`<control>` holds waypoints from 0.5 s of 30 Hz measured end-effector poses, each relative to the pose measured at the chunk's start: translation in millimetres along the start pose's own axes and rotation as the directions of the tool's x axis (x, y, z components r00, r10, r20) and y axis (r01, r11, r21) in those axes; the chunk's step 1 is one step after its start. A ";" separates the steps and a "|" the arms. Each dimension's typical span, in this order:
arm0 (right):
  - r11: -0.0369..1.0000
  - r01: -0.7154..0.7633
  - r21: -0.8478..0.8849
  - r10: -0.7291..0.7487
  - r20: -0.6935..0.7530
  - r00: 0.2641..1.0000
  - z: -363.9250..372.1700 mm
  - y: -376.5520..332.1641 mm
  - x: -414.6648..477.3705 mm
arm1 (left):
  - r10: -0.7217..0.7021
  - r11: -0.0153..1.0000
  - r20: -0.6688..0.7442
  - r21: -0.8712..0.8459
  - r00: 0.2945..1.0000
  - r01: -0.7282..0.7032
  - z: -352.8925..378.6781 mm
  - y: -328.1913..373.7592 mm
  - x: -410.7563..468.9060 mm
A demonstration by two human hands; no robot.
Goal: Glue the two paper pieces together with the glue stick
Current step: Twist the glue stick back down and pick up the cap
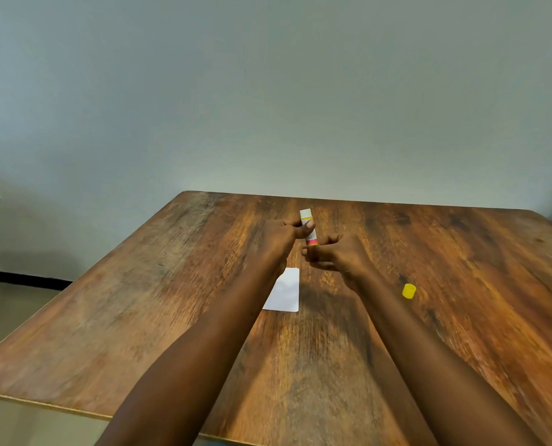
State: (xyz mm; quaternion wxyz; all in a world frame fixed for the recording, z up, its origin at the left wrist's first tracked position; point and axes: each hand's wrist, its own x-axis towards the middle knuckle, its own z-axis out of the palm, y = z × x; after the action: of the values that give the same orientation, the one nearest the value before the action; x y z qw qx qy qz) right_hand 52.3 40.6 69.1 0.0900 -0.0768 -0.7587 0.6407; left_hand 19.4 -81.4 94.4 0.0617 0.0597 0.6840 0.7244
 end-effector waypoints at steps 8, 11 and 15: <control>0.981 -0.086 0.176 0.058 0.156 0.986 -2.9 0.8 -3.2 | -0.010 1.000 0.002 -0.023 1.000 0.010 1.2 2.1 1.0; 0.967 -0.121 0.225 0.072 0.217 0.973 -8.9 0.5 -2.1 | -0.018 1.000 -0.017 -0.016 1.000 0.018 -1.2 0.9 1.9; 0.993 -0.038 0.116 0.022 0.133 0.991 -6.9 2.1 -1.8 | -0.027 1.000 -0.021 0.006 0.999 0.027 -1.0 -3.9 1.8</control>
State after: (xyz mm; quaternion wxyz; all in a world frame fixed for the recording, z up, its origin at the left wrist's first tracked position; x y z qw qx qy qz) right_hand 55.7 47.1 68.1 0.0346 -0.0402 -0.7225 0.6894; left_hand 17.5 -81.8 90.5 0.0642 0.0431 0.6875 0.7220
